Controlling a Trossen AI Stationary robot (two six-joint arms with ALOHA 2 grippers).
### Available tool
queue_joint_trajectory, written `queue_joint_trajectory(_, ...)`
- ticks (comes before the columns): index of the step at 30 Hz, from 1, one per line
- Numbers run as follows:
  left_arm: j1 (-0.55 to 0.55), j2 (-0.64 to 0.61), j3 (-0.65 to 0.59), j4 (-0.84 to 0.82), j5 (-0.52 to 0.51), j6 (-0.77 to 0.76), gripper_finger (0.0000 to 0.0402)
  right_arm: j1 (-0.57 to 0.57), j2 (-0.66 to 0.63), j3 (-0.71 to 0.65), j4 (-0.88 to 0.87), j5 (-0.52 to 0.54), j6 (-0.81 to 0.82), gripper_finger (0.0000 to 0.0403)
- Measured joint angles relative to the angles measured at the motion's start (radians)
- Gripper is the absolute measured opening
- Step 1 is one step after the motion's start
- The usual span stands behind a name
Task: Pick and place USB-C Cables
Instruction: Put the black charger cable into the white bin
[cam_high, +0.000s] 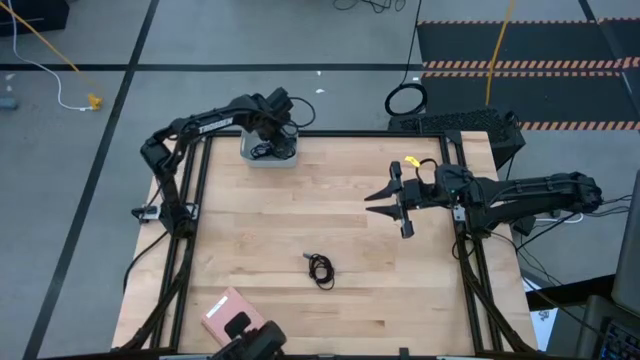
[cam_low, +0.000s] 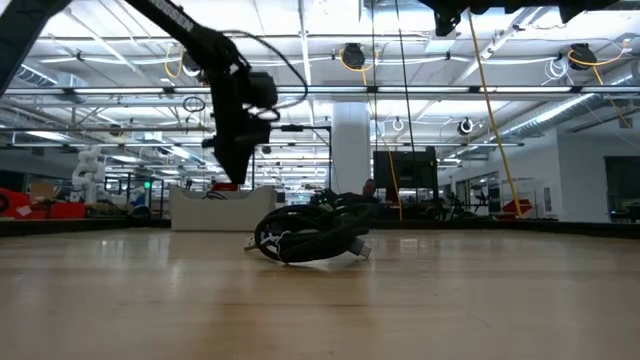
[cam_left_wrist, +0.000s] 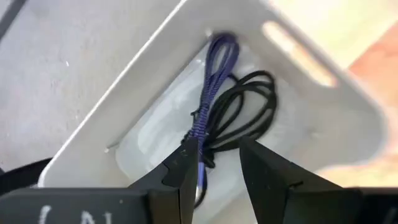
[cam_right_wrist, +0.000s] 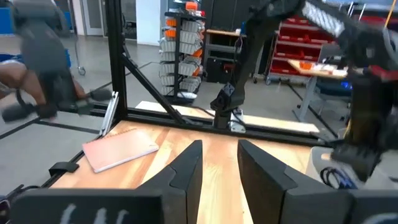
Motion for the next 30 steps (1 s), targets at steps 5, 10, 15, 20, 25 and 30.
queue_joint_trajectory(5,-0.062,-0.117,0.000,0.000,0.000,-0.022,0.0122,0.000,0.000,-0.001,-0.025,-0.001,0.042,0.0093)
queue_joint_trajectory(10,-0.182,-0.204,0.000,-0.016,0.000,-0.052,0.0122,0.000,0.000,-0.021,-0.026,-0.002,0.120,0.0093)
queue_joint_trajectory(15,-0.364,-0.249,0.000,-0.025,0.004,-0.077,0.0122,0.005,0.000,-0.032,-0.027,-0.002,0.208,0.0093)
queue_joint_trajectory(20,-0.561,-0.286,0.000,-0.018,-0.032,-0.105,0.0122,0.047,0.000,-0.032,-0.046,-0.002,0.264,0.0093)
queue_joint_trajectory(25,-0.762,-0.349,-0.001,0.002,-0.133,-0.142,0.0122,0.117,0.000,-0.033,-0.047,0.022,0.286,0.0093)
queue_joint_trajectory(30,-0.928,-0.438,-0.074,0.087,-0.206,-0.176,0.0122,0.193,0.000,-0.033,-0.043,0.128,0.284,0.0093)
